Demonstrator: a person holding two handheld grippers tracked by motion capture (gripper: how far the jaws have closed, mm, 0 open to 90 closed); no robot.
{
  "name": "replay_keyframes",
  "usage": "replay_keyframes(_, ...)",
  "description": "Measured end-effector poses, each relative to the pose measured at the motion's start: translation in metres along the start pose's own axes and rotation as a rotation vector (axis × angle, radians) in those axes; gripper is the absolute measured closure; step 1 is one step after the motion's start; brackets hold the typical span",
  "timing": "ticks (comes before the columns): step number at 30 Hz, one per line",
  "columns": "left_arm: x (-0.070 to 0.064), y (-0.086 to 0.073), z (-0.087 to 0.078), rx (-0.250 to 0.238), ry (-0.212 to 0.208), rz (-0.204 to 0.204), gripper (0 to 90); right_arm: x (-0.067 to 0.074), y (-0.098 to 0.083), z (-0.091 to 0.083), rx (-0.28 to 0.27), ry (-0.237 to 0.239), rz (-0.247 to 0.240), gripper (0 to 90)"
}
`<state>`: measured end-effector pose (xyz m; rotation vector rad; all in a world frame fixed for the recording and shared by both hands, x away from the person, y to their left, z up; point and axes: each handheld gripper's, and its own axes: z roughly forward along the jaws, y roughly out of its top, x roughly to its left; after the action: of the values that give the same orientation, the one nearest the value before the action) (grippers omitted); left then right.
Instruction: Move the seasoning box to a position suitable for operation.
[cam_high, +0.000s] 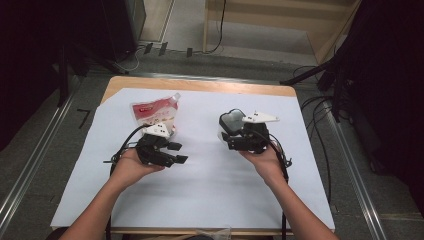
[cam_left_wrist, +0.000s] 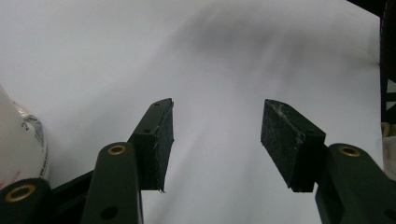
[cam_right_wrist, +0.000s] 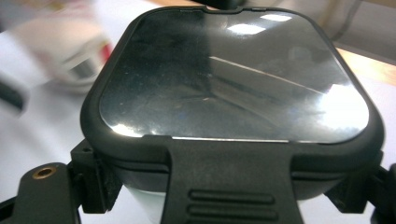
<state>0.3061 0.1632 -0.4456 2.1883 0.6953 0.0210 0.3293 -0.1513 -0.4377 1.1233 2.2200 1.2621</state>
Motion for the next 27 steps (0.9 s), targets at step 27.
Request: replay_keyframes(27,0.0,-0.002,0.0,0.0,-0.015,0.009,46.4,0.045,-0.038,0.037,0.065,0.17,-0.125,16.1)
